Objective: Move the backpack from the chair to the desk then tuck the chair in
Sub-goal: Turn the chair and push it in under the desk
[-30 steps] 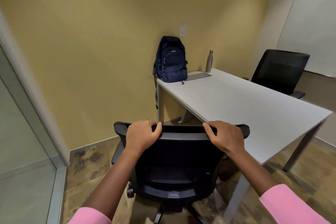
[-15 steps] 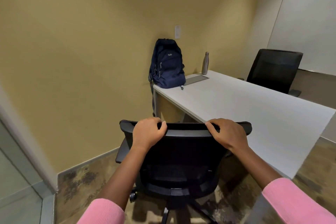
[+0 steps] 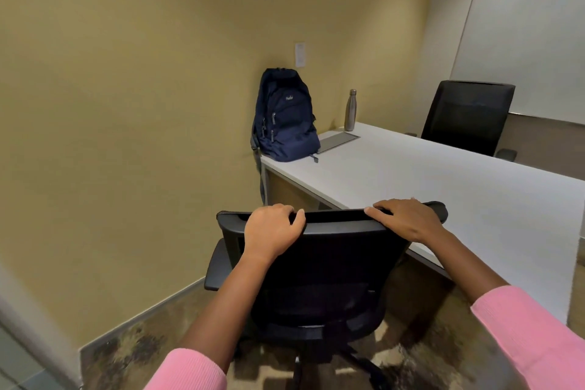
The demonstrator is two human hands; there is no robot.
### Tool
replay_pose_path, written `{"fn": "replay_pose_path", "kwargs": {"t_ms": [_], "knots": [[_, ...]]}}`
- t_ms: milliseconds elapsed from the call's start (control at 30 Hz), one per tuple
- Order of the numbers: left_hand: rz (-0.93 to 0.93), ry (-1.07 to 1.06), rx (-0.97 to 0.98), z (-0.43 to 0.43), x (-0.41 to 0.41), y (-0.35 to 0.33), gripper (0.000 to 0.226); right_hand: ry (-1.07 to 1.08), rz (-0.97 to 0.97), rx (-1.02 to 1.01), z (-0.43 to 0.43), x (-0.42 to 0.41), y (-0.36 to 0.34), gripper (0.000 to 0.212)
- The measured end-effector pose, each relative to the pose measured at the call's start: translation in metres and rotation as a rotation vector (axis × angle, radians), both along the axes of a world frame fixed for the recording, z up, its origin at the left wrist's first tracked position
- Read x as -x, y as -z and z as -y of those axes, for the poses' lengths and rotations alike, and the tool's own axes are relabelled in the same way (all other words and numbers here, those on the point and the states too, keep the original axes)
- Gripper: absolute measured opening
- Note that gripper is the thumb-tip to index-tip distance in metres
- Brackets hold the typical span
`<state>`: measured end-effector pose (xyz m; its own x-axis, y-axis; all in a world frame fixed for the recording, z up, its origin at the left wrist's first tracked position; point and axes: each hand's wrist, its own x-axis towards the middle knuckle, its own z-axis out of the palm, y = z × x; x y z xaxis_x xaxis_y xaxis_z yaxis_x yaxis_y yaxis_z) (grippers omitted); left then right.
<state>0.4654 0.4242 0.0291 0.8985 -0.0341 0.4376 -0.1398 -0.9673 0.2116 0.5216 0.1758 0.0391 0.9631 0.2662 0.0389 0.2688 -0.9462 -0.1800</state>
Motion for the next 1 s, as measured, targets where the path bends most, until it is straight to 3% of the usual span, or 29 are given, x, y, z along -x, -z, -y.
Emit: {"fn": "replay_pose_path", "kwargs": {"t_ms": [167, 567, 1000], "knots": [[-0.053, 0.134, -0.046, -0.023, -0.029, 0.001, 0.05, 0.029, -0.089, 0.036, -0.019, -0.027, -0.005, 0.061], [-0.047, 0.283, -0.066, -0.085, -0.05, 0.004, 0.048, 0.158, 0.054, 0.016, -0.074, -0.008, 0.003, 0.061], [-0.093, 0.438, -0.03, -0.196, -0.088, 0.0, 0.036, 0.391, 0.172, 0.096, -0.194, 0.025, 0.011, 0.072]]}}
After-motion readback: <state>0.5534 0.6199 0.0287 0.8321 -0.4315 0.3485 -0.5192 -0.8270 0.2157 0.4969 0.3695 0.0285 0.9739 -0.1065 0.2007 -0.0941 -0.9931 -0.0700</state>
